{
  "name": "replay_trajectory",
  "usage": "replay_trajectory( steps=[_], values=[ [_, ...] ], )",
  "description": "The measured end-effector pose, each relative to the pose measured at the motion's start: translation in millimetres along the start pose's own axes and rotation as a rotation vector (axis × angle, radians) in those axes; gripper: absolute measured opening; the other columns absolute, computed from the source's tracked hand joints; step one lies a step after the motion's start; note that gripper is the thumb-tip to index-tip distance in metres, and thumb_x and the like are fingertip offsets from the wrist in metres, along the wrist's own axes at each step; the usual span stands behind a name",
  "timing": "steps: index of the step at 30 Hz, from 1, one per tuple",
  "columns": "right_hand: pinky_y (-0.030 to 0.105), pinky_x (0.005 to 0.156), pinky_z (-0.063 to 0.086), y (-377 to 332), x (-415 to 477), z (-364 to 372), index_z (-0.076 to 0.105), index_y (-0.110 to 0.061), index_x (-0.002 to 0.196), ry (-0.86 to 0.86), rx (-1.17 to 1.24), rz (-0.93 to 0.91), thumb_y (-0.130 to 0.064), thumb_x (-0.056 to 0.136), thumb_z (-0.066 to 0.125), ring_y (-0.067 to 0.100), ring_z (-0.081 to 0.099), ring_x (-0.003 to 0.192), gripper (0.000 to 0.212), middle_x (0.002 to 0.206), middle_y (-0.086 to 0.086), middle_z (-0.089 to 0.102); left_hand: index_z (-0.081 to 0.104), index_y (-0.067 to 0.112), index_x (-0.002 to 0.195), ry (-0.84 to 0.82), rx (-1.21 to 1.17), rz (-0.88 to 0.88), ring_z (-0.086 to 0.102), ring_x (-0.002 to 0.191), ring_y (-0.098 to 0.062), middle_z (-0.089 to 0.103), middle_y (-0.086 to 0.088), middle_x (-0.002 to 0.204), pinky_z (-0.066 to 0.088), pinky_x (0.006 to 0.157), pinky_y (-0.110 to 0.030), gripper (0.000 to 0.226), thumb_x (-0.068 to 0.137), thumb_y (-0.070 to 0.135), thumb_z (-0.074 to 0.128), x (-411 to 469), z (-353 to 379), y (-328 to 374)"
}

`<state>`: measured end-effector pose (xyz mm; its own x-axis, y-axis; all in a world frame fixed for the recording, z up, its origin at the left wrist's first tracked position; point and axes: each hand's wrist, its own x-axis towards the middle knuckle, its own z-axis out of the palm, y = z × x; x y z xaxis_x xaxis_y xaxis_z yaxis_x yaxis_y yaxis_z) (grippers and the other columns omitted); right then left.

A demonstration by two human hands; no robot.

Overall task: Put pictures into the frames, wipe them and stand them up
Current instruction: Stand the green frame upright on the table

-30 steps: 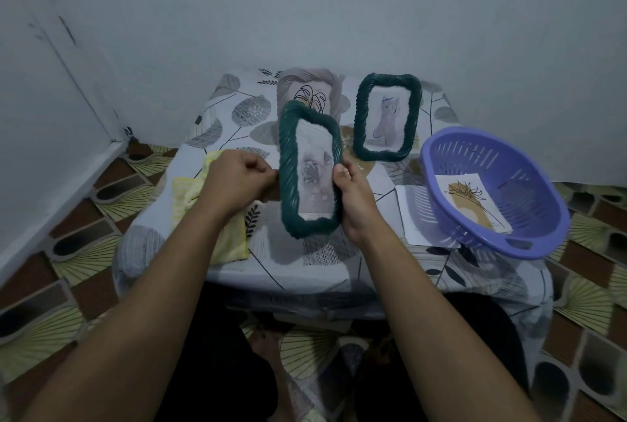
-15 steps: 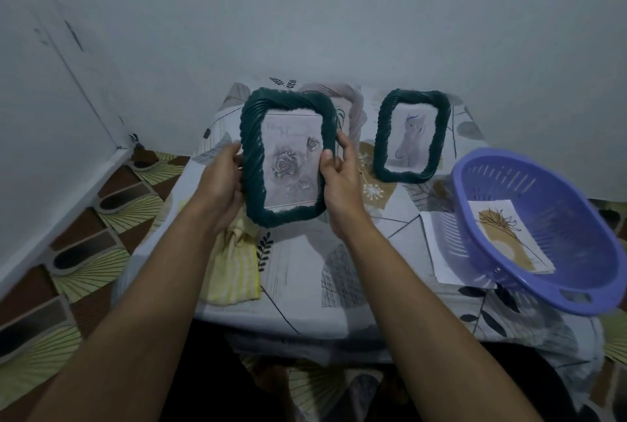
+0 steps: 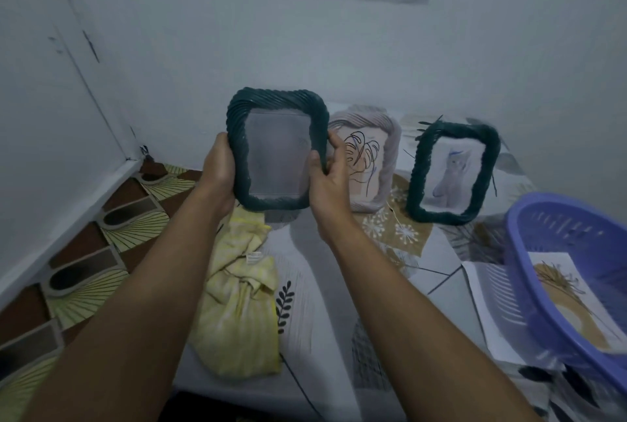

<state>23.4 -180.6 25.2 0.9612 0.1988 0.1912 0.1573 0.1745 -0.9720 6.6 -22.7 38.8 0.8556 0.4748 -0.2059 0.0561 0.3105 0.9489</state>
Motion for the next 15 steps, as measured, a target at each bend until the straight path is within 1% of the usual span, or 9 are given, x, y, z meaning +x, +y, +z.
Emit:
replay_trajectory(
  steps=[2,3,5,6,7,10,12,15],
  values=[
    [0.040,0.093,0.052,5.7,5.3,7.4,0.039,-0.042,0.133,-0.061,-0.005,0.072,-0.004,0.101,0.046,0.021,0.061,0.106,0.050,0.128,0.017,0.059,0.069,0.017,0.120,0.043,0.001,0.001,0.068,0.105,-0.030,0.073,-0.012,0.112,0.057,0.090,-0.051,0.050,0.099,0.040,0.030,16.1,-7.4,-1.7],
    [0.039,0.095,0.052,9.1,7.4,11.3,0.037,-0.041,0.137,-0.091,-0.021,0.104,0.000,0.098,0.046,0.020,0.061,0.111,0.057,0.132,0.015,0.058,0.069,0.016,0.120,0.052,0.006,-0.001,0.068,0.105,-0.031,0.073,-0.012,0.113,0.057,0.089,-0.052,0.050,0.099,0.040,0.031,24.2,-12.0,-3.1],
    [0.043,0.105,0.049,15.1,11.4,18.2,0.027,-0.041,0.149,-0.134,-0.047,0.149,0.002,0.093,0.048,0.021,0.054,0.127,0.074,0.144,0.007,0.051,0.069,0.017,0.121,0.068,0.011,0.001,0.067,0.108,-0.032,0.072,-0.012,0.115,0.057,0.089,-0.053,0.051,0.097,0.042,0.032,39.0,-20.8,-5.8],
    [0.045,0.108,0.046,17.8,14.1,21.2,0.021,-0.042,0.153,-0.151,-0.055,0.163,0.003,0.092,0.048,0.021,0.050,0.132,0.080,0.149,0.004,0.046,0.069,0.017,0.122,0.074,0.010,0.002,0.067,0.108,-0.032,0.071,-0.012,0.116,0.057,0.089,-0.053,0.051,0.096,0.043,0.033,45.8,-24.5,-7.2],
    [0.043,0.109,0.045,19.3,16.3,23.9,0.017,-0.041,0.155,-0.166,-0.060,0.174,0.006,0.093,0.047,0.021,0.048,0.134,0.084,0.152,0.002,0.043,0.069,0.018,0.122,0.079,0.008,0.003,0.067,0.108,-0.032,0.071,-0.012,0.116,0.057,0.089,-0.053,0.051,0.095,0.043,0.034,50.6,-27.2,-8.2],
    [0.039,0.108,0.045,25.9,24.0,29.8,0.012,-0.040,0.157,-0.180,-0.075,0.195,0.010,0.093,0.043,0.019,0.047,0.133,0.086,0.154,0.000,0.041,0.069,0.017,0.122,0.092,0.006,0.014,0.067,0.107,-0.032,0.071,-0.013,0.117,0.058,0.088,-0.053,0.051,0.095,0.043,0.033,65.0,-31.4,-12.6],
    [0.042,0.109,0.045,33.6,27.2,33.1,0.013,-0.041,0.157,-0.164,-0.094,0.193,0.009,0.091,0.043,0.019,0.048,0.132,0.088,0.153,0.000,0.042,0.069,0.016,0.122,0.094,0.019,-0.002,0.067,0.107,-0.033,0.071,-0.014,0.116,0.057,0.088,-0.054,0.052,0.095,0.043,0.033,74.6,-34.3,-16.4],
    [0.048,0.111,0.043,43.3,27.6,36.6,0.015,-0.047,0.155,-0.145,-0.120,0.188,0.003,0.085,0.046,0.016,0.048,0.133,0.091,0.153,-0.005,0.042,0.070,0.015,0.120,0.068,0.044,-0.043,0.068,0.107,-0.036,0.071,-0.016,0.115,0.056,0.089,-0.057,0.055,0.092,0.044,0.033,86.2,-37.4,-19.8]
  ],
)
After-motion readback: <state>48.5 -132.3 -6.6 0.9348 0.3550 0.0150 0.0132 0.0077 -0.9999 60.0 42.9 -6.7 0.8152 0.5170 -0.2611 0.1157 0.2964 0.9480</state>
